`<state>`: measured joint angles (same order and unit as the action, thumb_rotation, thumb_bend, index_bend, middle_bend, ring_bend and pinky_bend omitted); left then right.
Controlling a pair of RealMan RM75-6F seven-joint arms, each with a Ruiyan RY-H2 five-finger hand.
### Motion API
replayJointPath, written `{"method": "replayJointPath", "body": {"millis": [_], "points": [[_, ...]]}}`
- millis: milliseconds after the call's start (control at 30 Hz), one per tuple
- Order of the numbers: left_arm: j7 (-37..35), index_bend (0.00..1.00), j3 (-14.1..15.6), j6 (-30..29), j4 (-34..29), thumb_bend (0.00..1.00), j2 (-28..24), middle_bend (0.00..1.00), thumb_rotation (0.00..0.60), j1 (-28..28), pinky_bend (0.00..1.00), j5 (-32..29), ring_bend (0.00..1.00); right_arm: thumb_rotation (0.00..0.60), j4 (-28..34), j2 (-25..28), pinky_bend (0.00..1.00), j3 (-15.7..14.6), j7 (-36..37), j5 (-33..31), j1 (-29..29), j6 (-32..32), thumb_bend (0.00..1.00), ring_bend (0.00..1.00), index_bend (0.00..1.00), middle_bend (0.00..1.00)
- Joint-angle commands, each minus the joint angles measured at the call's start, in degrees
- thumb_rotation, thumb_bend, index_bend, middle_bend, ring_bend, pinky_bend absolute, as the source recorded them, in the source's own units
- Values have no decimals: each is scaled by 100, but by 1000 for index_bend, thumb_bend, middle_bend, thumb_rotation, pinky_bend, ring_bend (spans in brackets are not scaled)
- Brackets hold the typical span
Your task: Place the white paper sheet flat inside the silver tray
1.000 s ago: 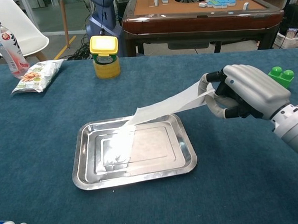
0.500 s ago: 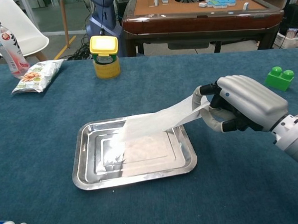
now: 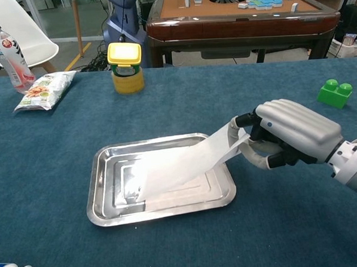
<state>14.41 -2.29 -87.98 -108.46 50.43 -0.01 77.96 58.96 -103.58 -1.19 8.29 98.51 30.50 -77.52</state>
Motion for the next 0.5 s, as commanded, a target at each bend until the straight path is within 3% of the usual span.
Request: {"method": "replayJointPath", "body": {"millis": [33,500], "points": [[4,302,2,1,-1,294,3,352,600,1,508,0,285,600,-70,31,1000,-56,98,79,53,27,570,1000,584,1000],[2,302,2,0,-5,293,1,352,600,4,508,1,285,600,-942,21,1000,-281,297,642,404,-177,565,1000,585,1000]]}}
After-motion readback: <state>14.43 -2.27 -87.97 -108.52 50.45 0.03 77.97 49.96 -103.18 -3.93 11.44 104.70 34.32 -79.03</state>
